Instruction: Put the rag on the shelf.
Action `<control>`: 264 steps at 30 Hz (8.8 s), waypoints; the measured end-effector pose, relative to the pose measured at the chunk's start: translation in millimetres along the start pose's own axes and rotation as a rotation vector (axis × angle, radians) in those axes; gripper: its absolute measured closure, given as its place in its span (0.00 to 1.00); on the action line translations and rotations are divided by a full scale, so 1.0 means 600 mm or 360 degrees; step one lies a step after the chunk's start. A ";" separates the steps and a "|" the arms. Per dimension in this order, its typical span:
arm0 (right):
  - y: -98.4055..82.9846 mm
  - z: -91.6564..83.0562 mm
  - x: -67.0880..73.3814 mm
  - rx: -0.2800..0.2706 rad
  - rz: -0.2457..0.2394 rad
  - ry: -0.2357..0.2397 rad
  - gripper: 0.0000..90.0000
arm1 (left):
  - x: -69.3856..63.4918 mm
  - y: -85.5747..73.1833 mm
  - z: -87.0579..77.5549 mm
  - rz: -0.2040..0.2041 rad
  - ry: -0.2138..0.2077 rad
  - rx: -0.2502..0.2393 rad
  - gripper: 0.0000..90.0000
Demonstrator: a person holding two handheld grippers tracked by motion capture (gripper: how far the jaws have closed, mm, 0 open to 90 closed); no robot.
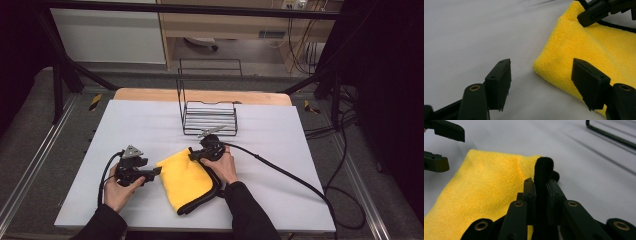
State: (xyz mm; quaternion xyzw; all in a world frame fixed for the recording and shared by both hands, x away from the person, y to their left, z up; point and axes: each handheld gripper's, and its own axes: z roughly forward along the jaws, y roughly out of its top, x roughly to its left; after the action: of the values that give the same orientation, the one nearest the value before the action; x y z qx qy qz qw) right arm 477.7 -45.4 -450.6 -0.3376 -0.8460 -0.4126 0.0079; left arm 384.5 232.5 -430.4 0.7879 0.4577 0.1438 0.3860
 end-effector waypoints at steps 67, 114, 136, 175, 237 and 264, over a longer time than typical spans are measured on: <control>0.008 -0.142 0.054 -0.0399 0.0007 -0.0187 0.90 | -0.043 0.076 -0.018 0.0022 -0.0160 -0.0348 0.91; 0.024 -0.297 0.109 -0.0958 -0.0129 -0.0505 0.90 | -0.131 0.193 -0.072 0.0234 -0.0157 -0.0794 0.90; 0.060 -0.341 0.120 -0.1188 -0.0174 -0.0632 0.90 | -0.141 0.260 -0.083 0.0273 -0.0130 -0.1027 0.90; 0.166 -0.410 0.151 -0.1485 -0.0282 -0.0744 0.90 | -0.150 0.380 -0.155 0.0310 -0.0089 -0.1355 0.90; 0.336 -0.405 0.059 -0.1491 -0.0311 -0.0799 0.90 | -0.065 0.560 -0.117 0.0350 0.0090 -0.1332 0.90; 0.250 -0.349 -0.003 -0.1334 -0.0188 -0.0766 0.90 | -0.059 0.492 -0.040 0.0439 0.0017 -0.1100 0.90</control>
State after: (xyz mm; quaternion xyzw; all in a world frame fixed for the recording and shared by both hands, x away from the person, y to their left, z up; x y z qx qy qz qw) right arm 510.6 -128.9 -209.1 -0.3489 -0.6024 -0.6278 -0.3481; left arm 531.5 130.7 -191.8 0.6646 0.2738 0.3446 0.6038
